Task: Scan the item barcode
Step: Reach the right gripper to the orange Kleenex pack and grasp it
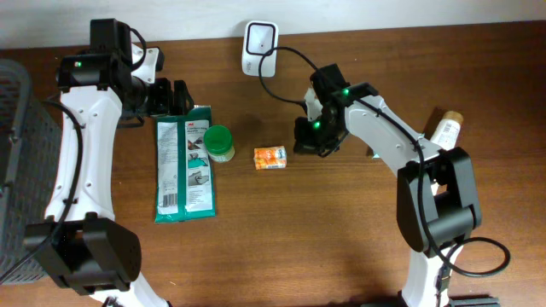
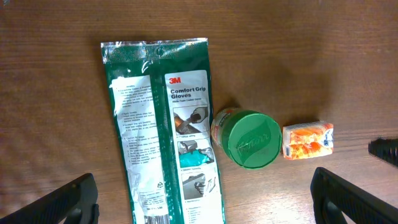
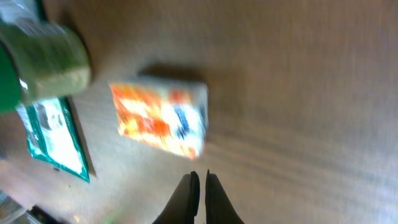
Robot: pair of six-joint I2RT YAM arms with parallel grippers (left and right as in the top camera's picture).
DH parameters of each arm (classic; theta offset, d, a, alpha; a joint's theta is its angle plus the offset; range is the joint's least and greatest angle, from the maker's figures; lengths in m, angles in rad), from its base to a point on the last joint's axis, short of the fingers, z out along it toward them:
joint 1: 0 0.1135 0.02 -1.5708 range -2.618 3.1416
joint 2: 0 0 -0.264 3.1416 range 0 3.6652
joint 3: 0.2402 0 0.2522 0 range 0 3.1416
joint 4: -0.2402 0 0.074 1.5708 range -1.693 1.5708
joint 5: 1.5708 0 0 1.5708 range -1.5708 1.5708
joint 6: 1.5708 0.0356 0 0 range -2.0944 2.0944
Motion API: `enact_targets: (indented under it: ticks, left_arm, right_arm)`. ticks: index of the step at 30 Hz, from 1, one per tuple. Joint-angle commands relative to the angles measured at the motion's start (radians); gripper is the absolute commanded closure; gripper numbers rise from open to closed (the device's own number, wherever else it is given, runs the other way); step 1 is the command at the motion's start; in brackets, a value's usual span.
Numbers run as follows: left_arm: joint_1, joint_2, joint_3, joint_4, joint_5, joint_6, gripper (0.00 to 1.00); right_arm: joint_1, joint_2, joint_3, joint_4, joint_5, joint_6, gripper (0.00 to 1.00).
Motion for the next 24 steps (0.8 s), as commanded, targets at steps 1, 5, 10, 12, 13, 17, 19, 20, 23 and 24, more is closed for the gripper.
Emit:
enact_targets:
  ticks: [1,5,10,12,13,17,19,20,23,24]
  left_arm:
    - [0.006,0.006,0.006,0.001,0.003,0.018,0.01]
    - [0.006,0.006,0.006,0.001,0.003,0.018,0.01]
    - [0.006,0.006,0.006,0.001,0.003,0.018,0.01]
    - [0.006,0.006,0.006,0.001,0.003,0.018,0.01]
    - [0.006,0.006,0.006,0.001,0.003,0.018,0.01]
    - [0.006,0.006,0.006,0.001,0.003,0.018,0.01]
    - [0.006,0.006,0.006,0.001,0.003,0.018,0.01]
    - [0.006,0.006,0.006,0.001,0.003,0.018,0.01]
    - [0.006,0.006,0.006,0.001,0.003,0.019,0.01]
    - [0.006,0.006,0.006,0.001,0.003,0.018,0.01]
  right_arm:
    - [0.029,0.001,-0.006,-0.039,0.061,-0.046,0.80]
    - [0.024,0.002,-0.006,0.101,0.079,-0.196,0.76]
    - [0.070,0.045,-0.006,0.234,0.084,-0.178,0.77]
    - [0.093,0.079,-0.006,0.274,0.125,-0.090,0.77]
    - [0.104,0.098,-0.006,0.296,0.135,-0.068,0.77]
    - [0.118,0.142,-0.006,0.313,0.158,-0.022,0.77]
    - [0.113,0.141,-0.006,0.290,0.156,-0.022,0.77]
    - [0.111,0.136,-0.006,0.270,0.154,-0.022,0.77]
    - [0.105,0.109,-0.005,0.176,0.150,-0.005,0.77]
    - [0.102,0.098,0.003,0.126,0.150,-0.003,0.77]
